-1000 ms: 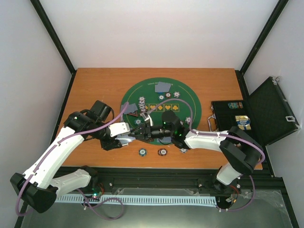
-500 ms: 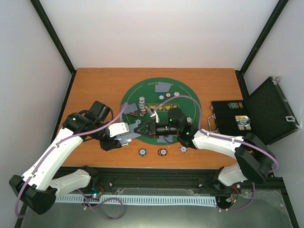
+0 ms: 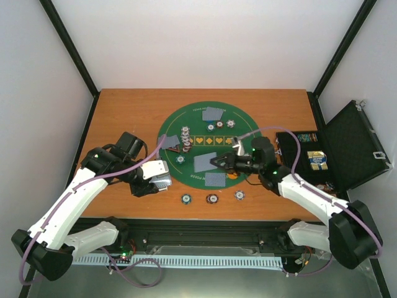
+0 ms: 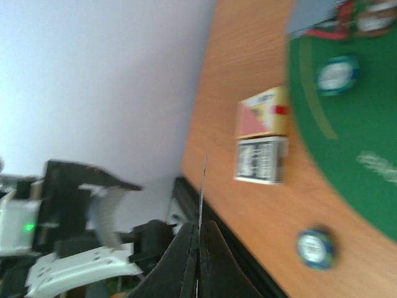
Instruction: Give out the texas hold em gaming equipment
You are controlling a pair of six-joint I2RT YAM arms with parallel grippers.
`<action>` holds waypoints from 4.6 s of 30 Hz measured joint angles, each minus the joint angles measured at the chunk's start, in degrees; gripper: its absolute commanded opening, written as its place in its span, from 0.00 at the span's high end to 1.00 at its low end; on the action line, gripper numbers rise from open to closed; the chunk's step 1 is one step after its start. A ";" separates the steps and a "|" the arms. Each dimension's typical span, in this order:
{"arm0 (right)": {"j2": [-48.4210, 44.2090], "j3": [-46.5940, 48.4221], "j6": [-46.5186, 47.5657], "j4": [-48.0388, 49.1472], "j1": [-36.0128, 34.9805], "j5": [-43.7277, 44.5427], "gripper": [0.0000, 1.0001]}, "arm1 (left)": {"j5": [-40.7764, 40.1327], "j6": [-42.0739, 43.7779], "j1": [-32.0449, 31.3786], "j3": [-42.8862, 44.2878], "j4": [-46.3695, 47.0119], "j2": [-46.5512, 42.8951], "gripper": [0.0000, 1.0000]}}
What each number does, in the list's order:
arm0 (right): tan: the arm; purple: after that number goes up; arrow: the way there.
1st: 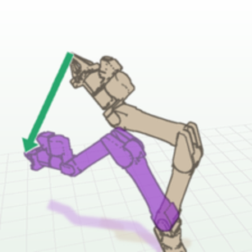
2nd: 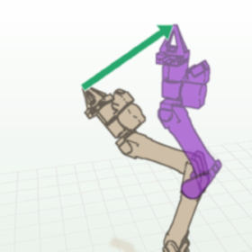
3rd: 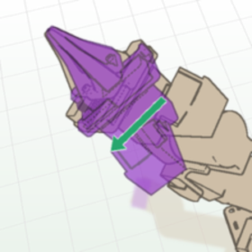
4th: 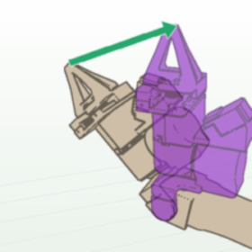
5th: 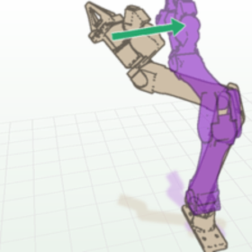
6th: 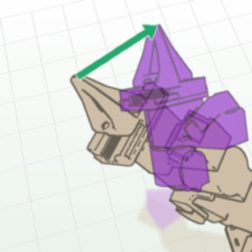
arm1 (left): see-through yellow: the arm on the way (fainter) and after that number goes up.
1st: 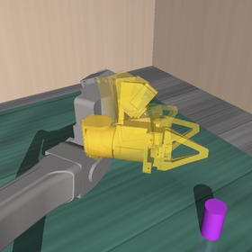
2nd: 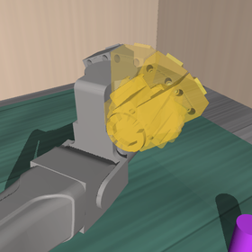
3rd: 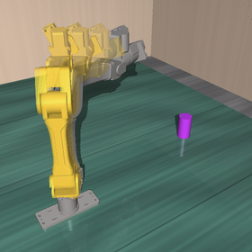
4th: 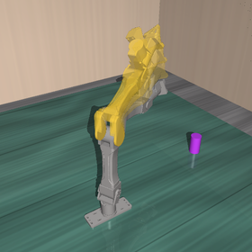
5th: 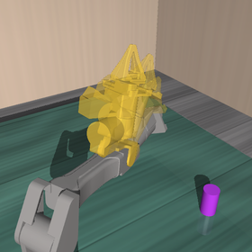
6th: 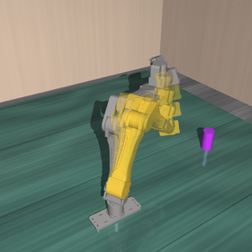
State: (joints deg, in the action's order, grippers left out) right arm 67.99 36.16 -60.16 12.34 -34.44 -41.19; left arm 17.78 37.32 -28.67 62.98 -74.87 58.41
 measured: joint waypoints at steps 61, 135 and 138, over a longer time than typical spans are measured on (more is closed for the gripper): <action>11.74 8.13 -0.37 4.72 -17.70 2.34 0.16 | -0.11 0.39 0.00 0.31 0.02 0.13 0.79; 31.41 11.37 -13.90 36.48 -21.38 -4.57 0.46 | -0.55 0.48 -0.02 0.31 -0.79 0.39 0.80; 29.16 9.66 -13.14 34.95 -20.09 -4.70 0.50 | -0.83 0.46 0.00 0.31 -0.81 0.48 0.80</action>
State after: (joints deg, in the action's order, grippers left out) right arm 97.14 45.82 -73.30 47.29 -54.52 -45.89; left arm 16.95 37.78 -28.67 63.29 -75.68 58.89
